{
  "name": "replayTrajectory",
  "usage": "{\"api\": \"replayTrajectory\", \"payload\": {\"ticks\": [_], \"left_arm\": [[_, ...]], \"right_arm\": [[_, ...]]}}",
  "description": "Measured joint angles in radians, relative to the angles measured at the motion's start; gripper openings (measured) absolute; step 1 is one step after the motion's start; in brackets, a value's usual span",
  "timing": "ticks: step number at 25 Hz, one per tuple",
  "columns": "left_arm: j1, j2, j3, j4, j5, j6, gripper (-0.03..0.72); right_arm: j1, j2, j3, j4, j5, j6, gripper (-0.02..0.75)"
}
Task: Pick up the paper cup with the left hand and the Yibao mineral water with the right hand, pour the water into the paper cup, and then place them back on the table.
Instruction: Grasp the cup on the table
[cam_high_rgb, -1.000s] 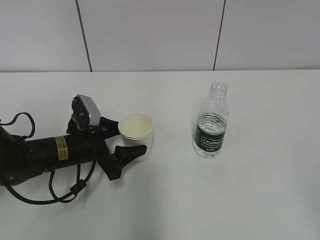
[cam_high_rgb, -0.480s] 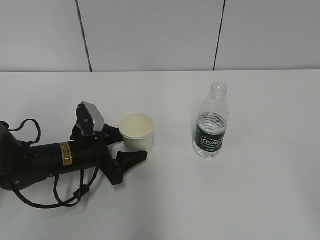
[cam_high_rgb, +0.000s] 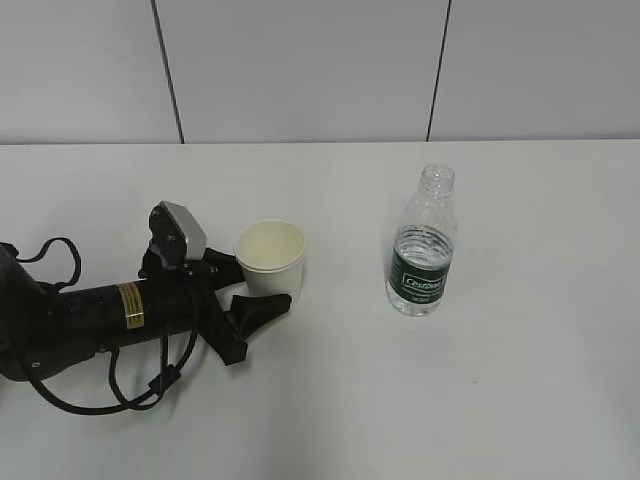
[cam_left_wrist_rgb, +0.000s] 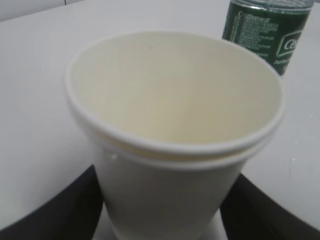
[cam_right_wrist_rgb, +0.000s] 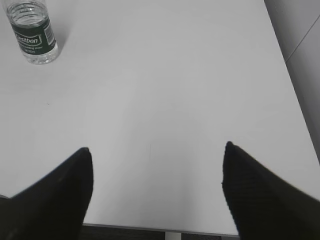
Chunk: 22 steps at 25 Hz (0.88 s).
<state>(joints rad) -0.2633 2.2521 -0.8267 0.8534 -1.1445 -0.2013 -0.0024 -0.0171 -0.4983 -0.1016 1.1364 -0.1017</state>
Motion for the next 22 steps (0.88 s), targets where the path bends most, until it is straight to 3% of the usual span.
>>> {"api": "replayTrajectory", "payload": {"ticks": [13,19,22], "left_arm": [[0.0,0.0,0.0,-0.003,0.0,0.0,0.452],[0.0,0.0,0.0,-0.003,0.0,0.0,0.451],[0.0,0.0,0.0,-0.003,0.0,0.0,0.45]], "right_arm": [[0.0,0.0,-0.011,0.017,-0.023,0.0,0.592],[0.0,0.086,-0.027,0.045,-0.234,0.0,0.592],[0.0,0.214,-0.027,0.045,-0.427,-0.004,0.592]]}}
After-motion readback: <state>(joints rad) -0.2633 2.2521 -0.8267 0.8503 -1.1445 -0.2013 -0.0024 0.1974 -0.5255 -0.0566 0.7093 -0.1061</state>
